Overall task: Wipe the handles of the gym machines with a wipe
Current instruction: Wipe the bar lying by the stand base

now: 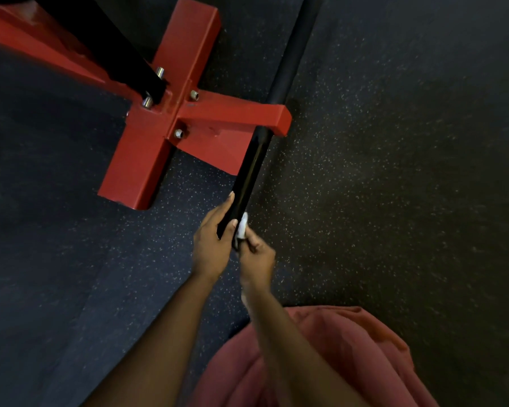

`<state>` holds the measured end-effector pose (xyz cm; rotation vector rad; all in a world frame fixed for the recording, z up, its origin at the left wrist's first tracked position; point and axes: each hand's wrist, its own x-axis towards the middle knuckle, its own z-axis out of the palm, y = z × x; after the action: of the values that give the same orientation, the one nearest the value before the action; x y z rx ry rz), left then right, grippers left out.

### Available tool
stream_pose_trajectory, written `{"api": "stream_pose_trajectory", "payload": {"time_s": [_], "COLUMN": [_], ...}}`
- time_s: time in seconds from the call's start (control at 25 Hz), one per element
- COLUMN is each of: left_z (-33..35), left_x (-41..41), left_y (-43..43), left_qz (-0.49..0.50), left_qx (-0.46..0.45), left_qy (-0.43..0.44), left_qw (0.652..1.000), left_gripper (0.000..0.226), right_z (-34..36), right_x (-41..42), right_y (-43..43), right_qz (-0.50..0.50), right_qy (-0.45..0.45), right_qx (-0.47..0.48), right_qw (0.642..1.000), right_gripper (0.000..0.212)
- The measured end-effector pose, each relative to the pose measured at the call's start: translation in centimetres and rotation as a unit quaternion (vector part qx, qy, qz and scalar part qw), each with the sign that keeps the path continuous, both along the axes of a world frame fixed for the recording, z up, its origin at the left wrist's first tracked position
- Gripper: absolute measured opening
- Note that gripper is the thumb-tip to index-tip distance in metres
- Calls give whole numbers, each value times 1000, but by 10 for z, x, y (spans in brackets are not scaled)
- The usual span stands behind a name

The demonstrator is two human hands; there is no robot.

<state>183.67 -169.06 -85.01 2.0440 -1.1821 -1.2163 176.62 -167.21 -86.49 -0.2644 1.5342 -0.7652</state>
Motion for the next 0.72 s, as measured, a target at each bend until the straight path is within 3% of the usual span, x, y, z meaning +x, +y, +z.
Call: {"api": "stream_pose_trajectory", "payload": {"time_s": [0.08,0.16,0.4,0.72], "left_z": [12,31,160,219], "left_x": [1,0,-14,-74], "left_y": [0,3,-21,-122], "left_qz": [-10,-21,-34,-74], "left_qx": [30,61,117,100], "left_qy": [9,4,-14,-48], "left_qw": [999,998,992,991], "left_gripper": [49,47,36,37], "right_z": [14,33,165,223], "right_x": [-3,-16,-83,-152], "right_y": [11,6,-48,-148], "right_qz": [-4,4,81,143], "right_qy": [0,65,153,218], "right_qx": [22,26,-93,-141], "right_qw": [1000,998,980,955], "right_gripper": [29,27,25,27]}}
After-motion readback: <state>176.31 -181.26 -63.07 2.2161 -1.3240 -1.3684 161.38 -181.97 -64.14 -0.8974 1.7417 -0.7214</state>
